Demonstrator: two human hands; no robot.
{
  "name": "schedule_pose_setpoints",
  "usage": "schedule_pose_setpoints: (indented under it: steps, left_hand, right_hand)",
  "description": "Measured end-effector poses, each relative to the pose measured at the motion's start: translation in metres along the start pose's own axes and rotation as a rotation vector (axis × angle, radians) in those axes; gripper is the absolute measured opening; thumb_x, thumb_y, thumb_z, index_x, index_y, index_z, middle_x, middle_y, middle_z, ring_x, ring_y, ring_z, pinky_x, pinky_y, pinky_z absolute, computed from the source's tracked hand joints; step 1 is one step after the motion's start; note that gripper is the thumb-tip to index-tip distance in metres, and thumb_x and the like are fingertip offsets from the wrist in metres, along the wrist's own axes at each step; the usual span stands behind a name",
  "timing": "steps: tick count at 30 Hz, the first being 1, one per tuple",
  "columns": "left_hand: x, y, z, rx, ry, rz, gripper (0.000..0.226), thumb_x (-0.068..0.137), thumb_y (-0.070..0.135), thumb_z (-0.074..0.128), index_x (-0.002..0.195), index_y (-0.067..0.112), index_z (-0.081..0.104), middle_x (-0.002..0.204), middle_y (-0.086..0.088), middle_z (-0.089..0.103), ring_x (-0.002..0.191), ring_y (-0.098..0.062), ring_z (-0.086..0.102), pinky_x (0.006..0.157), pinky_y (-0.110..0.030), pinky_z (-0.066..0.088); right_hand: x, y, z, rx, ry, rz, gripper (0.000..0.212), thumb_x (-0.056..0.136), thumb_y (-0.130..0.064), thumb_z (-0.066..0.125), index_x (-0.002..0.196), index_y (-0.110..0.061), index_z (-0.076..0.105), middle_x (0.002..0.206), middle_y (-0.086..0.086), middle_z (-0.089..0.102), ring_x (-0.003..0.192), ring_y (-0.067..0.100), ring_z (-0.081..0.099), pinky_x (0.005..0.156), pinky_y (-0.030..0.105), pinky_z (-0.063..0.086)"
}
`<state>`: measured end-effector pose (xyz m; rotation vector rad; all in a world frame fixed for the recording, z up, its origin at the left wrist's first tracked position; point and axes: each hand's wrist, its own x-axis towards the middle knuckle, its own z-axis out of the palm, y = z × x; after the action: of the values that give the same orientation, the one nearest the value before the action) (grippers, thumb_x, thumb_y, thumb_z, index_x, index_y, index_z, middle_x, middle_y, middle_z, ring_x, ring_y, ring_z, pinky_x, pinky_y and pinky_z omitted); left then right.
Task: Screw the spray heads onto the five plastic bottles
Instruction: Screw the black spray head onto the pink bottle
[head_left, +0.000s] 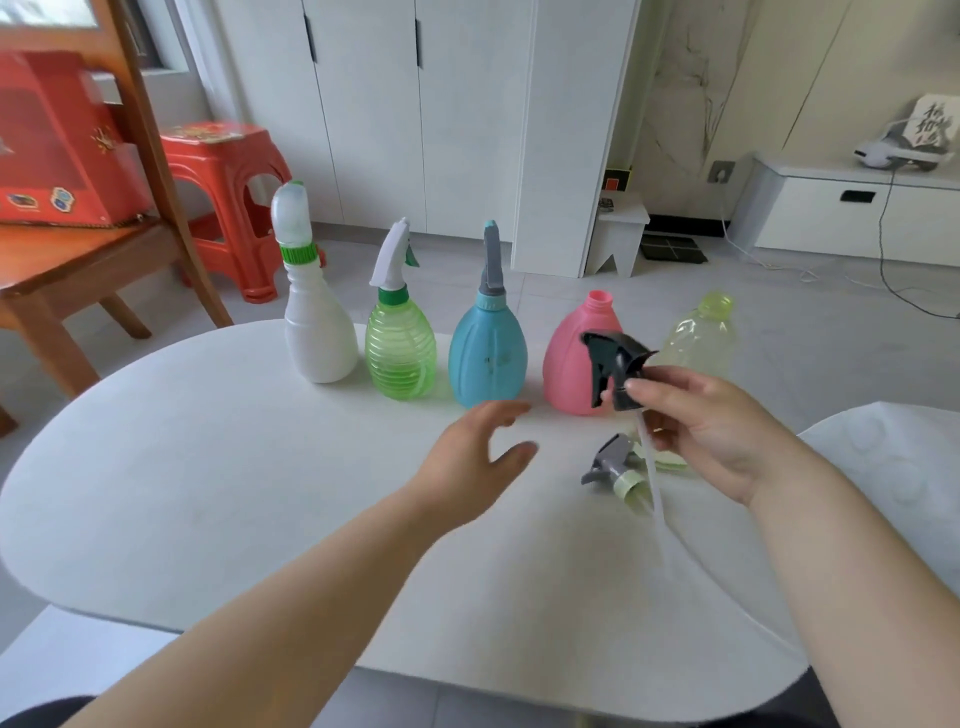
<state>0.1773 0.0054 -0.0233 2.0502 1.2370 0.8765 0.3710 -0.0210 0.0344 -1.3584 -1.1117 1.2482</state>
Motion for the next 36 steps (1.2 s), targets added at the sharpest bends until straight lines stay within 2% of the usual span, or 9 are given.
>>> schedule_pose_setpoints:
  steps: [2, 4, 6, 8, 12, 21, 27, 31, 36]
  left_hand:
    - [0.029, 0.016, 0.016, -0.029, -0.022, -0.013, 0.051, 0.084, 0.020, 0.058, 0.131, 0.012, 0.038, 0.134, -0.008, 0.045, 0.120, -0.018, 0.044, 0.094, -0.016, 0.028]
    - [0.056, 0.026, 0.030, 0.023, -0.065, -0.072, 0.066, 0.083, 0.023, 0.059, 0.138, 0.014, 0.024, 0.143, -0.008, 0.031, 0.129, -0.023, 0.034, 0.104, -0.031, 0.029]
    - [0.078, 0.031, 0.042, 0.064, -0.068, -0.150, 0.076, 0.081, 0.023, 0.060, 0.140, 0.014, 0.014, 0.146, -0.009, 0.024, 0.132, -0.028, 0.027, 0.106, -0.040, 0.028]
    - [0.096, 0.031, 0.050, 0.064, -0.035, -0.190, 0.083, 0.079, 0.022, 0.063, 0.141, 0.013, 0.009, 0.147, -0.010, 0.020, 0.133, -0.030, 0.024, 0.107, -0.041, 0.027]
    - [0.121, 0.023, 0.058, 0.014, -0.009, -0.233, 0.101, 0.070, 0.025, 0.073, 0.142, 0.013, 0.003, 0.149, -0.011, 0.018, 0.136, -0.029, 0.022, 0.109, -0.044, 0.025]
    - [0.138, 0.012, 0.077, -0.045, 0.019, -0.269, 0.110, 0.058, 0.030, 0.081, 0.139, 0.016, 0.009, 0.140, -0.009, 0.028, 0.126, -0.030, 0.033, 0.101, -0.045, 0.035]
    - [0.141, 0.009, 0.078, -0.132, 0.016, -0.268, 0.096, 0.055, 0.027, 0.083, 0.129, 0.016, 0.023, 0.126, -0.006, 0.034, 0.110, -0.024, 0.042, 0.090, -0.041, 0.043]
    - [0.128, 0.010, 0.076, -0.121, 0.029, -0.195, 0.093, 0.055, 0.029, 0.081, 0.128, 0.022, 0.024, 0.114, 0.001, 0.031, 0.099, -0.019, 0.040, 0.085, -0.039, 0.047]
    - [0.093, 0.017, 0.049, -0.263, 0.046, -0.151, 0.090, 0.056, 0.023, 0.082, 0.128, 0.024, 0.026, 0.114, 0.003, 0.033, 0.101, -0.016, 0.041, 0.082, -0.031, 0.040]
  right_hand:
    - [-0.001, -0.001, -0.015, 0.054, 0.004, -0.045, 0.013, 0.082, -0.008, 0.053, 0.078, -0.017, 0.062, 0.062, -0.006, 0.067, 0.045, 0.003, 0.046, 0.041, 0.013, 0.035]
    - [-0.001, 0.000, -0.025, 0.093, -0.004, -0.058, 0.012, 0.080, -0.010, 0.053, 0.079, -0.018, 0.062, 0.069, -0.004, 0.066, 0.049, 0.005, 0.047, 0.045, 0.015, 0.036]
    - [-0.001, 0.000, -0.034, 0.145, -0.011, -0.072, 0.012, 0.072, -0.015, 0.056, 0.081, -0.018, 0.062, 0.071, -0.004, 0.070, 0.048, 0.006, 0.050, 0.048, 0.016, 0.038]
    - [0.001, 0.000, -0.042, 0.168, -0.012, -0.097, 0.020, 0.063, -0.021, 0.057, 0.082, -0.017, 0.061, 0.069, -0.004, 0.073, 0.047, 0.005, 0.052, 0.047, 0.015, 0.039]
    - [0.005, 0.004, -0.051, 0.140, -0.023, -0.116, 0.021, 0.062, -0.023, 0.056, 0.081, -0.016, 0.061, 0.070, -0.006, 0.073, 0.048, 0.004, 0.053, 0.047, 0.014, 0.040]
    - [0.015, 0.012, -0.062, 0.178, -0.055, -0.113, 0.017, 0.063, -0.025, 0.054, 0.077, -0.022, 0.062, 0.073, -0.005, 0.074, 0.051, 0.005, 0.055, 0.050, 0.016, 0.042]
    - [0.019, 0.007, -0.060, 0.206, -0.086, -0.128, 0.018, 0.065, -0.023, 0.053, 0.062, -0.027, 0.070, 0.074, -0.003, 0.074, 0.050, 0.006, 0.056, 0.048, 0.017, 0.042]
    - [0.019, 0.008, -0.057, 0.204, -0.077, -0.109, 0.016, 0.064, -0.022, 0.054, 0.063, -0.026, 0.070, 0.075, -0.002, 0.073, 0.050, 0.006, 0.054, 0.043, 0.016, 0.037]
    - [0.013, 0.001, -0.050, 0.275, -0.072, -0.152, 0.019, 0.066, -0.021, 0.053, 0.063, -0.027, 0.071, 0.075, -0.003, 0.074, 0.052, 0.006, 0.058, 0.045, 0.014, 0.041]
